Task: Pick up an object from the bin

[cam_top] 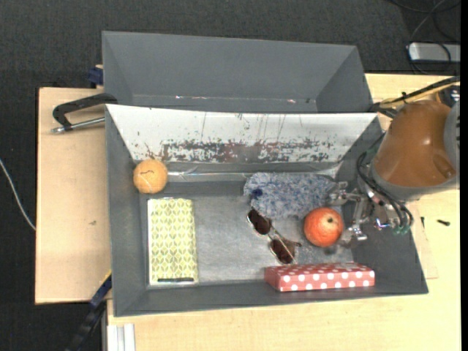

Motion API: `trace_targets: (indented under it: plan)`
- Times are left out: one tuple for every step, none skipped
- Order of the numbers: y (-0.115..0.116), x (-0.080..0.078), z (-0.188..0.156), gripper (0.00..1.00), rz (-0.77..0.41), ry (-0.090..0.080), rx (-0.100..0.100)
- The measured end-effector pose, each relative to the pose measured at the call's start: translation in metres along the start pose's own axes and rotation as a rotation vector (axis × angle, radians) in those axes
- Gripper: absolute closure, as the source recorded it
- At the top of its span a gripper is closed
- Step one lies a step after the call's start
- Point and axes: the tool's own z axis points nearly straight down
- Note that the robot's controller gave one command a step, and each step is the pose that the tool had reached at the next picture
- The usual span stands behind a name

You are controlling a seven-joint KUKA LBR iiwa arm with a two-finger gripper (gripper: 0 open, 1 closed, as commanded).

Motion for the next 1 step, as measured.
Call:
trace_targets:
  plan:
    - [0.0343,-0.0624,0.0060,1.00,-0.369,-0.003,0.008]
